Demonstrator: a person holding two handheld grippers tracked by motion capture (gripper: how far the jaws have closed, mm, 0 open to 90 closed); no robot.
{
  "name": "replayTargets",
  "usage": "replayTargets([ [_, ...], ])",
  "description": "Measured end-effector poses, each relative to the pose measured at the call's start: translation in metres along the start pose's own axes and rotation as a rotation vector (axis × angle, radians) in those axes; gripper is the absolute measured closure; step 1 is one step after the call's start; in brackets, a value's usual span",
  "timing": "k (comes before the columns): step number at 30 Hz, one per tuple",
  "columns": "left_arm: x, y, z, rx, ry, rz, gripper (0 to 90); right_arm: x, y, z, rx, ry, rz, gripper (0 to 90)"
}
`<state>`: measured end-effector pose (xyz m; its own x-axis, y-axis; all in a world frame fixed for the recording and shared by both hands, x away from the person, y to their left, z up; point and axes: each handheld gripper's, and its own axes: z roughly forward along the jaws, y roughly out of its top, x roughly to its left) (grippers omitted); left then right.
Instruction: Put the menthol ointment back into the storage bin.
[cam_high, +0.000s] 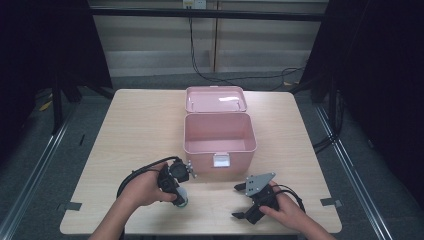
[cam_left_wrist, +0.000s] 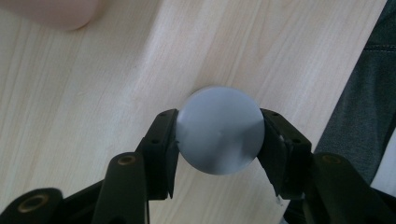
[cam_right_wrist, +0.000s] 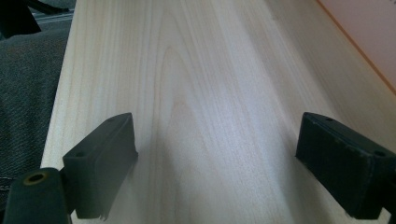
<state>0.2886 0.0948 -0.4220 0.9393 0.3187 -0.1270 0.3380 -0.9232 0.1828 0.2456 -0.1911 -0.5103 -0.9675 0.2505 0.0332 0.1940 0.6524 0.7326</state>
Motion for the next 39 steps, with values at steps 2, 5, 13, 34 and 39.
replayTargets([
  [2, 0.001, -0.001, -0.004, 0.001, -0.004, -0.014, 50.4, 0.0, 0.0, 0.0, 0.0, 0.0, 0.0, 11.3],
  [5, 0.005, -0.003, -0.011, 0.003, -0.016, -0.036, 50.4, 0.0, 0.0, 0.0, 0.0, -0.001, -0.001, 11.2],
  [13, 0.016, -0.008, -0.03, -0.002, -0.002, -0.091, 50.4, 0.0, 0.0, 0.0, 0.0, -0.001, -0.001, 11.2],
  [34, 0.057, -0.014, -0.066, -0.024, 0.027, -0.269, 50.5, 0.0, 0.0, 0.0, -0.002, -0.003, -0.003, 11.2],
  [39, 0.064, -0.01, -0.072, -0.014, 0.033, -0.297, 50.5, 0.0, 0.0, 0.0, -0.002, -0.002, -0.004, 11.2],
])
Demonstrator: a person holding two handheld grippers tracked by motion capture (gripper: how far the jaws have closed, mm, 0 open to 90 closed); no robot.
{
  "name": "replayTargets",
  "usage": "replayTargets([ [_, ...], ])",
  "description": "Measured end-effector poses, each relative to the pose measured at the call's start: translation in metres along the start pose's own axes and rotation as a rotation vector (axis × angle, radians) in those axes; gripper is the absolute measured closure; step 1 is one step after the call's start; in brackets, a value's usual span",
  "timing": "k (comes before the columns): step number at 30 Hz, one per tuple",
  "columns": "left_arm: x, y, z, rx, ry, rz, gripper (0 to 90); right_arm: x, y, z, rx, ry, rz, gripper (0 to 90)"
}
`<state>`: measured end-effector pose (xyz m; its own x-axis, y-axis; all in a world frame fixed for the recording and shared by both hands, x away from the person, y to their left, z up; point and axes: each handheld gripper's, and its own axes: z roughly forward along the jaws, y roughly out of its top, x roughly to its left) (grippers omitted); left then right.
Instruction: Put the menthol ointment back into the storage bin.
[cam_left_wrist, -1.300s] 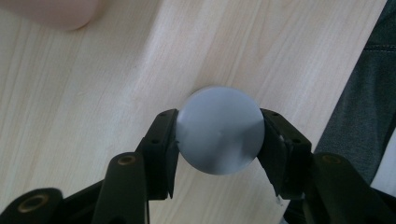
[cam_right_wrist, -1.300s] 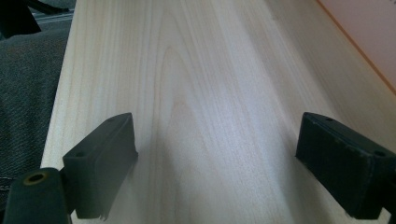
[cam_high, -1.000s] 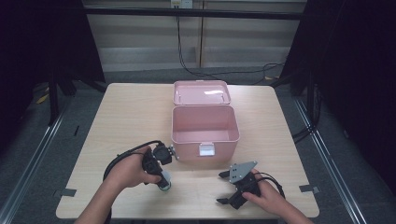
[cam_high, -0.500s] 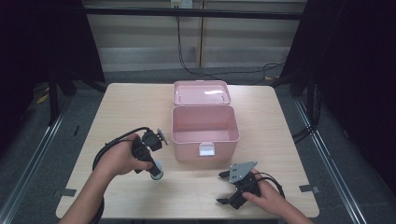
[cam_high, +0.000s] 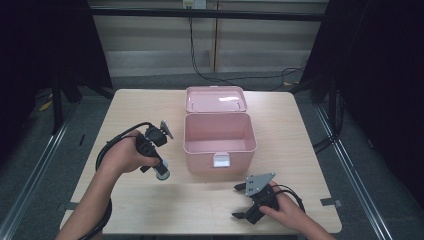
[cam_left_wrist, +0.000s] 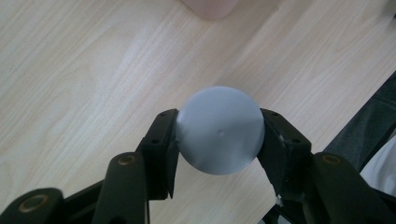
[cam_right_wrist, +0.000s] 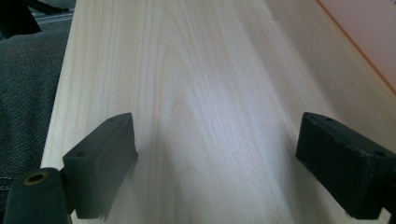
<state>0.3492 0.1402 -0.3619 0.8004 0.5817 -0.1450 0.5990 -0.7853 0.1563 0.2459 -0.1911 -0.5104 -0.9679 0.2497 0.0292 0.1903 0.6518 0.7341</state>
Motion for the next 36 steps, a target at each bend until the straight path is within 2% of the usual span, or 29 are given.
replayTargets([
  [5, 0.004, 0.006, -0.007, 0.002, 0.008, -0.03, 50.5, 0.0, 0.0, 0.0, 0.001, 0.002, 0.002, 11.2],
  [12, 0.008, 0.013, -0.016, -0.025, 0.006, -0.07, 50.5, 0.0, 0.0, 0.0, 0.0, 0.0, 0.001, 11.2],
  [22, 0.018, 0.023, -0.036, -0.055, 0.031, -0.124, 50.5, 0.0, 0.0, 0.0, 0.002, 0.002, 0.001, 11.2],
  [27, 0.019, 0.03, -0.041, -0.051, 0.047, -0.136, 50.5, 0.0, 0.0, 0.0, 0.002, 0.002, 0.001, 11.2],
  [36, 0.02, 0.04, -0.047, -0.058, 0.032, -0.154, 50.6, 0.0, 0.0, 0.0, 0.002, 0.001, 0.001, 11.2],
])
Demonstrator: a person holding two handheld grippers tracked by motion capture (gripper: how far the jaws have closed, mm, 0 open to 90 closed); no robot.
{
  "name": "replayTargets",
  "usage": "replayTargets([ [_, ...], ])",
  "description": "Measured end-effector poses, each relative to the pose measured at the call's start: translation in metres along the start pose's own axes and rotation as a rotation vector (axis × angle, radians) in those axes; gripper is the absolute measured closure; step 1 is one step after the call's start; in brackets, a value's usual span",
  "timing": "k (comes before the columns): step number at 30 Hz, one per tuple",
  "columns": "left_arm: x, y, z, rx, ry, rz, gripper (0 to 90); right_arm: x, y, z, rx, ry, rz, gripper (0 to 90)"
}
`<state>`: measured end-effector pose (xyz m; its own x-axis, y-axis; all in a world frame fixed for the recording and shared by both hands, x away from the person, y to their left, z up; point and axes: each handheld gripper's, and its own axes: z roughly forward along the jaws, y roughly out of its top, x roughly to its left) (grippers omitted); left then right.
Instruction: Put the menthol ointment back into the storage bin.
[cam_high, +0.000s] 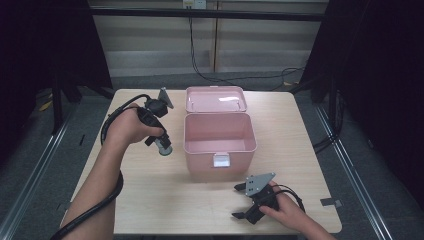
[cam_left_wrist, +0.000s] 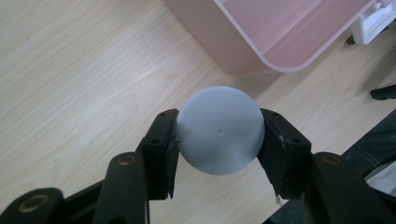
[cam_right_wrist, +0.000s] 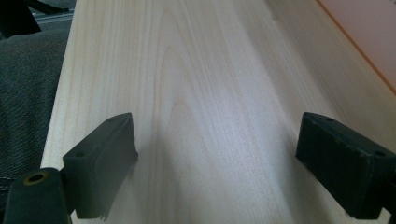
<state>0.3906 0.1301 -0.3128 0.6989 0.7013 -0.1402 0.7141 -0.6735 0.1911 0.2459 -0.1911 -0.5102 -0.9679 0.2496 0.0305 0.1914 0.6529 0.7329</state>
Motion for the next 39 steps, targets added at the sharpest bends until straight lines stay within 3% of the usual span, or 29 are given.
replayTargets([
  [16, 0.0, 0.016, -0.016, 0.003, 0.012, -0.063, 50.6, 0.0, 0.0, 0.0, 0.0, 0.001, 0.0, 11.2],
  [28, -0.002, 0.033, -0.021, 0.008, 0.01, -0.076, 50.7, 0.0, 0.0, 0.0, 0.002, 0.003, 0.003, 11.3],
  [39, -0.017, 0.057, -0.025, 0.004, 0.022, -0.056, 50.7, 0.0, 0.0, 0.0, 0.001, 0.001, 0.002, 11.2],
])
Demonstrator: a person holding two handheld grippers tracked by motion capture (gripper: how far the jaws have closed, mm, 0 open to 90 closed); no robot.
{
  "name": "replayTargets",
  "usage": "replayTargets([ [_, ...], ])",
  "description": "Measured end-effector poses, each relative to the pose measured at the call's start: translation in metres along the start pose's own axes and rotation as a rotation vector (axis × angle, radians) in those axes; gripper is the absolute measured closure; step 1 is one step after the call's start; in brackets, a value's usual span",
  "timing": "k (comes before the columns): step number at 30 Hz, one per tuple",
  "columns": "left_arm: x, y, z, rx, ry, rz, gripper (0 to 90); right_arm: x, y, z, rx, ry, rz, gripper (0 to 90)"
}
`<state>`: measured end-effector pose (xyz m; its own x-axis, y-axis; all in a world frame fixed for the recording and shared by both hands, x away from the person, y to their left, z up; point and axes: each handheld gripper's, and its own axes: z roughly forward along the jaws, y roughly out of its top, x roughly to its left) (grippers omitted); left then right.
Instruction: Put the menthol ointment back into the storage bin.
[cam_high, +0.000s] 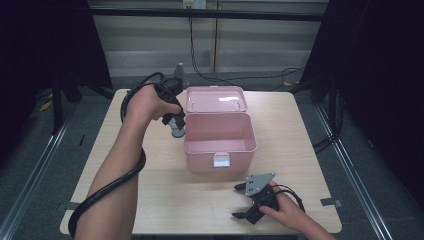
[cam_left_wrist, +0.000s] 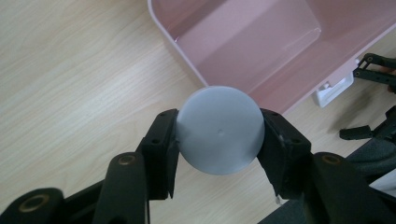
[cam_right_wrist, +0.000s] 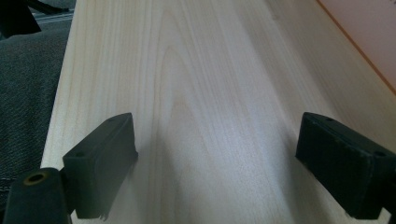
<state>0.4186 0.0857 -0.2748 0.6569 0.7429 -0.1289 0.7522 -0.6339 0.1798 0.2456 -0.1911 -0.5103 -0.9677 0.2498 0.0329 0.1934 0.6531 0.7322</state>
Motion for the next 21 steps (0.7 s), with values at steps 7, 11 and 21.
replayTargets([
  [7, -0.016, 0.015, 0.006, 0.002, 0.0, 0.022, 50.7, 0.0, 0.0, 0.0, 0.0, -0.001, -0.001, 11.2],
  [11, -0.024, 0.025, 0.014, 0.007, -0.004, 0.028, 50.7, 0.0, 0.0, 0.0, 0.0, -0.001, -0.001, 11.2],
  [21, -0.029, 0.037, 0.033, 0.023, -0.007, 0.017, 50.7, 0.0, 0.0, 0.0, 0.002, -0.003, -0.001, 11.2],
])
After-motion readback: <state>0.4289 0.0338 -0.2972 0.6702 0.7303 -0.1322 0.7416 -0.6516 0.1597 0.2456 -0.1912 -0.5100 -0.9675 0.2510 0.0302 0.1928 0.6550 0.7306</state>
